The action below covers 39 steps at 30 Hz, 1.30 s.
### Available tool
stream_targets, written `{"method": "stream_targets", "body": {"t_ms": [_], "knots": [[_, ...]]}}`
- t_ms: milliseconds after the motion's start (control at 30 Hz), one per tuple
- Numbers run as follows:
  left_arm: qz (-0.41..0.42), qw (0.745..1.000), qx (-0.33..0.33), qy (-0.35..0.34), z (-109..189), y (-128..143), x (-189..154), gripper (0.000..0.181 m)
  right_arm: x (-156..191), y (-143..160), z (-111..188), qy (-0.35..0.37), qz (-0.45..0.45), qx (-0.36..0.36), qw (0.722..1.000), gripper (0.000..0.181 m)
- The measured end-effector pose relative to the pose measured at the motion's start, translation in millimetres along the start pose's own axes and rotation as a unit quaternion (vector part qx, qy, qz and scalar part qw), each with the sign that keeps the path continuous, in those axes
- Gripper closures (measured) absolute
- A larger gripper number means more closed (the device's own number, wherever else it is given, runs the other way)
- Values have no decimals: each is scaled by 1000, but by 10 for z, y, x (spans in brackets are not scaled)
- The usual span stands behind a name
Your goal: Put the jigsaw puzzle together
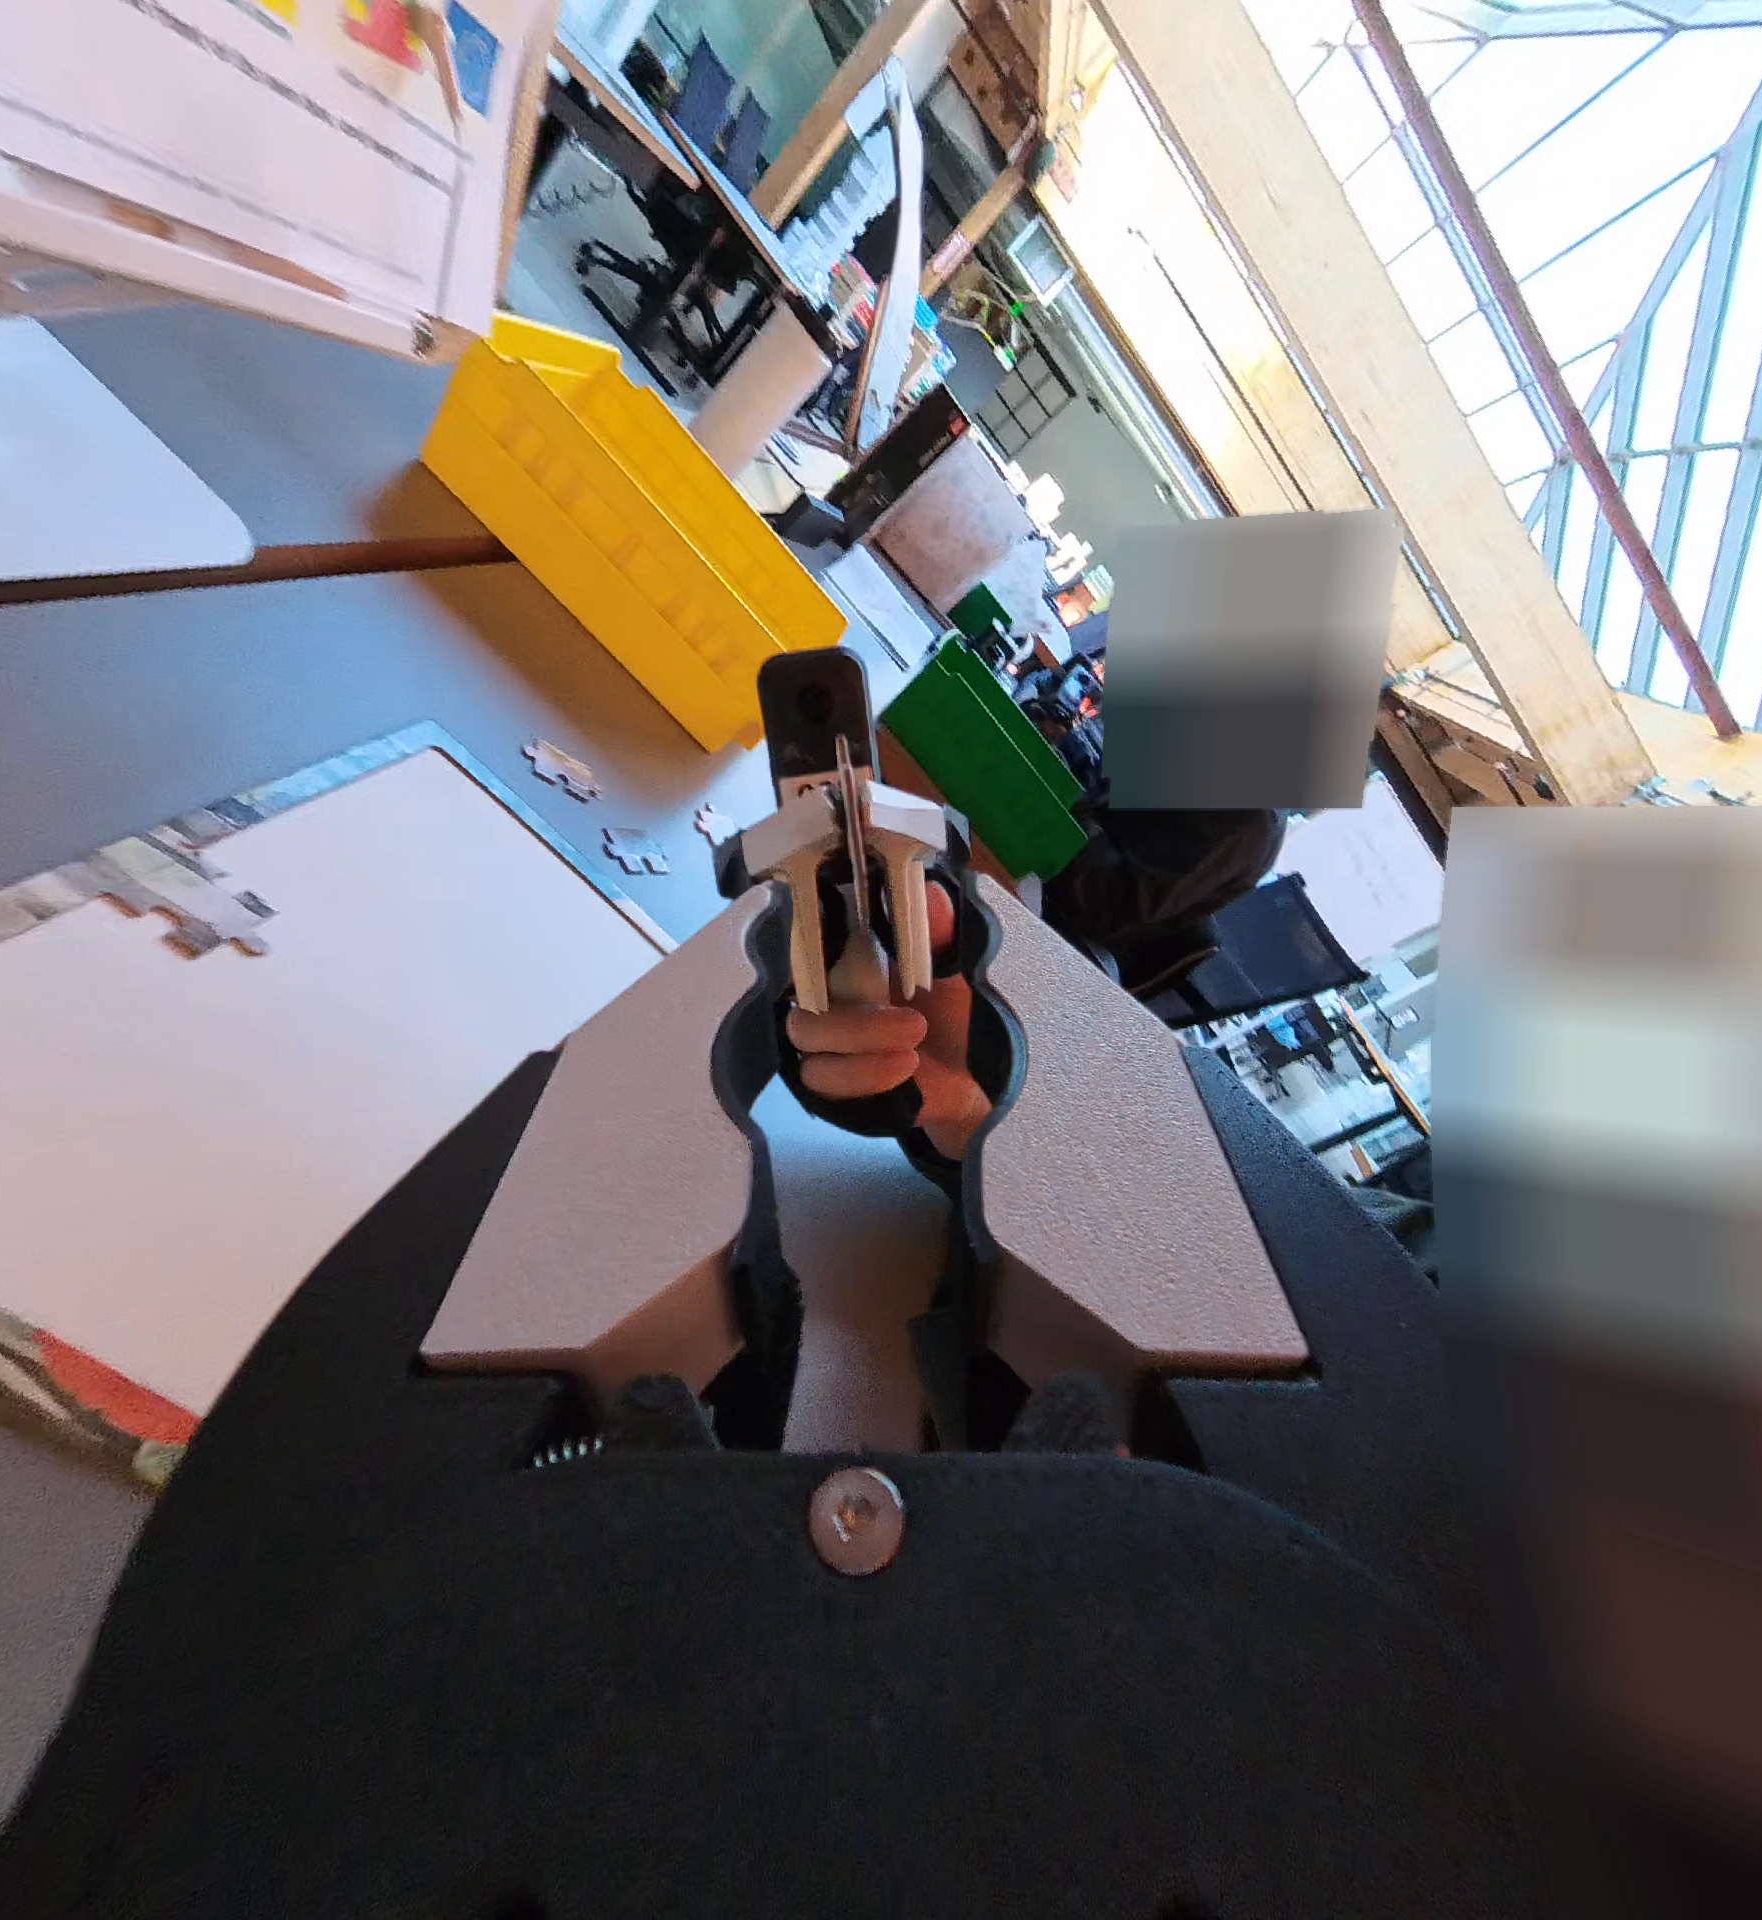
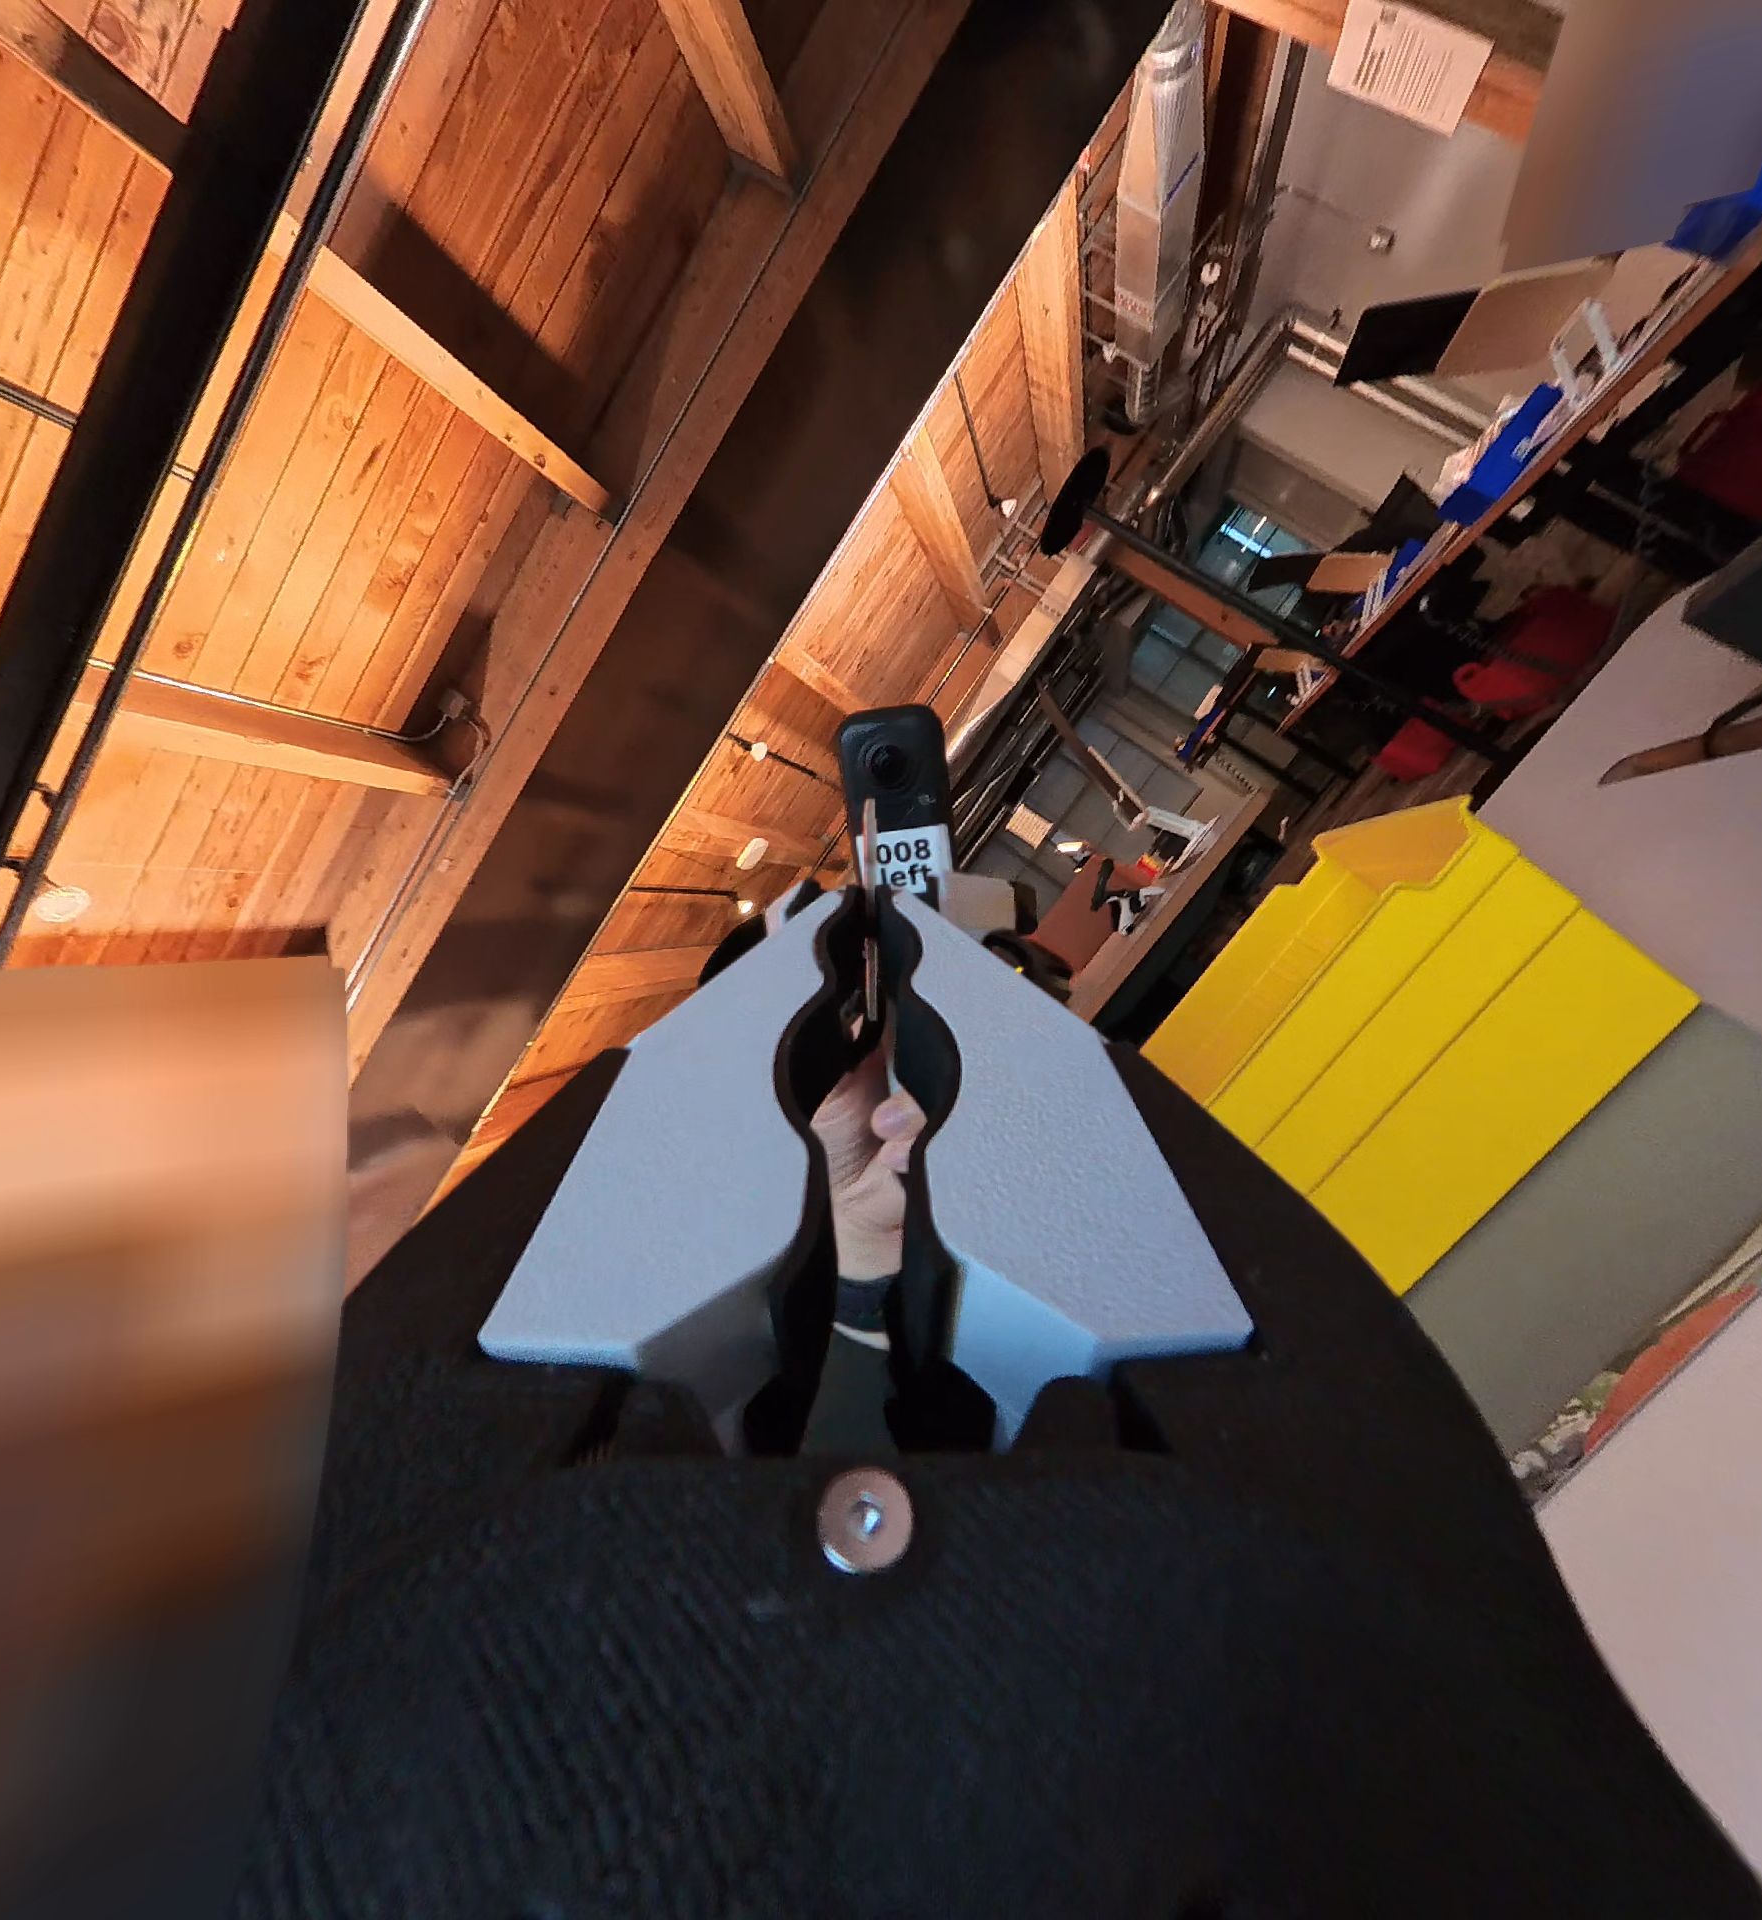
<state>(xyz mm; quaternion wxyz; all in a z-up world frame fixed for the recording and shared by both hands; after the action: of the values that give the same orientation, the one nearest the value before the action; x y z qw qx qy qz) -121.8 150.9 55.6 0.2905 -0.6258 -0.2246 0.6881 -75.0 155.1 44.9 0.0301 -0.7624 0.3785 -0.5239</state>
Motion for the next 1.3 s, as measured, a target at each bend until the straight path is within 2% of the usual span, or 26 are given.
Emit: {"method": "stream_targets", "body": {"t_ms": [133, 233, 267, 367, 433, 533, 567, 600, 633, 733, 800, 867, 933, 1033, 1100, 1200, 1300], "knots": [[3, 1000, 23, -10, -143, 102, 57, 158, 9, 33, -21, 4, 23, 1, 1000, 181], [21, 999, 26, 21, -184, 124, 29, 180, 12, 91, -52, 5, 41, 14, 999, 181], [24, 999, 30, 18, -175, 136, 57, 181, -10, 104, -55, 13, 47, 19, 999, 181], [17, 998, 63, -1, -97, 195, 110, 181, -64, 184, -51, 37, 145, 88, 985, 177], [10, 994, 105, -29, -21, 296, 173, 181, -95, 170, -5, 80, 280, 128, 948, 161], [6, 983, 174, -51, 75, 493, 228, 181, -123, 285, 73, 133, 472, 220, 843, 148], [7, 978, 201, -55, 98, 577, 243, 181, -134, 366, 88, 139, 510, 251, 811, 148], [7, 972, 228, -55, 113, 664, 249, 181, -136, 467, 91, 132, 529, 280, 790, 148], [5, 966, 254, -53, 125, 750, 249, 181, -132, 576, 89, 118, 528, 305, 784, 148], [-7, 947, 316, -52, 146, 958, 244, 181, -182, 718, 74, 106, 456, 339, 816, 149], [-29, 941, 333, -61, 139, 1005, 259, 181, -217, 841, 122, 86, 381, 378, 839, 150], [-39, 937, 341, -59, 126, 1032, 243, 181, -281, 935, 199, 82, 345, 415, 838, 150], [-34, 936, 346, -54, 125, 1053, 236, 181, -357, 952, 228, 96, 404, 423, 805, 148], [-13, 938, 342, -52, 142, 1048, 265, 181, -384, 1021, 222, 110, 542, 435, 711, 141], [3, 939, 340, -49, 161, 1050, 278, 181, -367, 1090, 196, 111, 592, 442, 665, 135], [21, 940, 336, -45, 177, 1046, 291, 181, -366, 1101, 130, 127, 638, 428, 627, 136], [22, 940, 336, -44, 184, 1048, 289, 181, -374, 1097, 128, 136, 667, 427, 595, 148]]}}
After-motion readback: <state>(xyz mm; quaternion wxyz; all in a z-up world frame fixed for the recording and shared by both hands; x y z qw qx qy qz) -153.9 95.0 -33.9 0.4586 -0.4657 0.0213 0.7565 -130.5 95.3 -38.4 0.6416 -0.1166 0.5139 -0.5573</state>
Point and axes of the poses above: each gripper's, where its closed fingertips meet, z back along the fingers, y out of its underside, x = y × z across the jaws, the point moved 1 cm from there along z, back along the fingers, and after that the axes turned 4 degrees about x, right-handed, at the moved point
